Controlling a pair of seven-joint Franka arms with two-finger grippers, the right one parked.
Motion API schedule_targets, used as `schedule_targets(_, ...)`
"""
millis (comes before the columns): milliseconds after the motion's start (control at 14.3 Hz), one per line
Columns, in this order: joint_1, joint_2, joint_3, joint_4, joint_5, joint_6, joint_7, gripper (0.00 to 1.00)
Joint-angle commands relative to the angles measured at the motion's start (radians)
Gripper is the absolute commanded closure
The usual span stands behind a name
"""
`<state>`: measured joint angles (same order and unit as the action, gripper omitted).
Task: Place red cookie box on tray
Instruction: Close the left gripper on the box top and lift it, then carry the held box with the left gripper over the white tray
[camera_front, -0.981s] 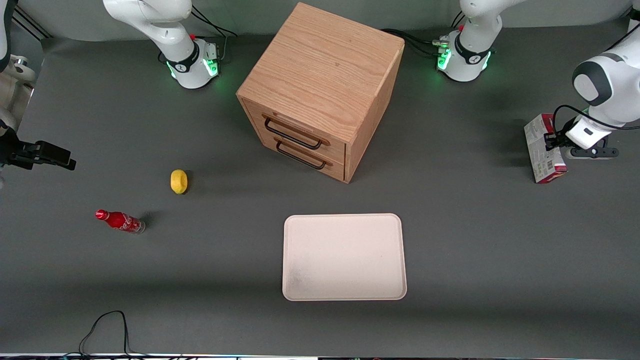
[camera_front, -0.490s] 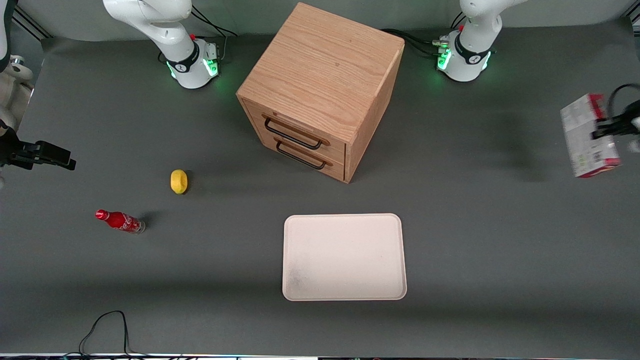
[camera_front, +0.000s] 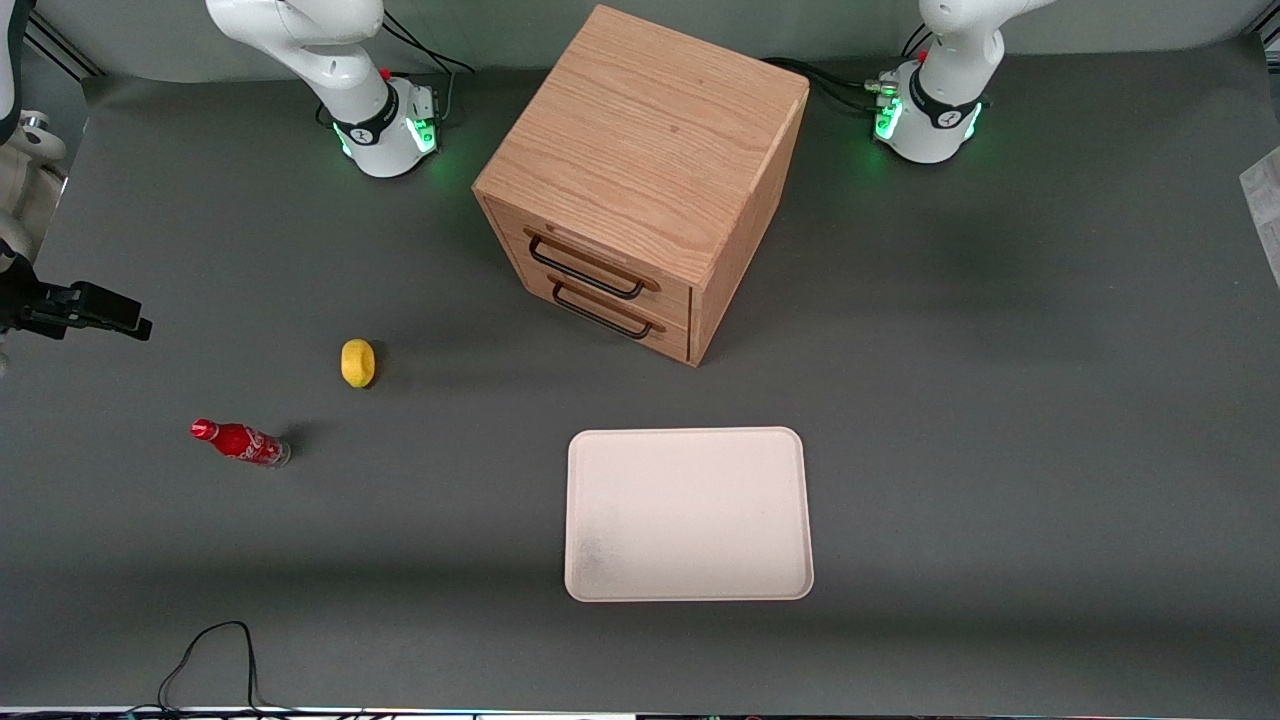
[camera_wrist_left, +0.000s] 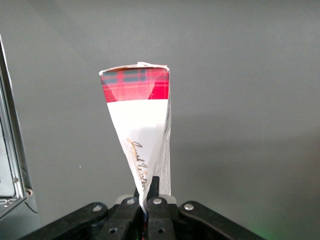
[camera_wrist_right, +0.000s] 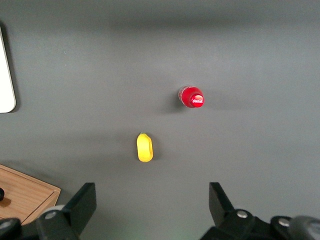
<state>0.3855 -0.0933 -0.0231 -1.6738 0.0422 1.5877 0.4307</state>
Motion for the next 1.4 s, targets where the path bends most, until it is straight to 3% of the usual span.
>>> schedule_targets(0,-0.031,0.101,-0.023,0.123,-0.008,-0.031,-0.029,1.00)
schedule_targets(210,-0.127,0.234,-0.087,0.265,-0.007,-0.058,-0.260,1.00)
schedule_targets(701,-0.485,0.531,-0.090,0.607,-0.002,-0.149,-0.571,1.00)
schedule_targets(841,-0.580,0.613,-0.087,0.698,0.001,-0.147,-0.731,1.00)
schedule_targets(1191,-0.712,0.734,-0.096,0.799,-0.001,-0.101,-0.976,1.00)
schedule_targets(1331,-0.747,0.745,-0.083,0.796,0.001,-0.071,-0.983,1.00)
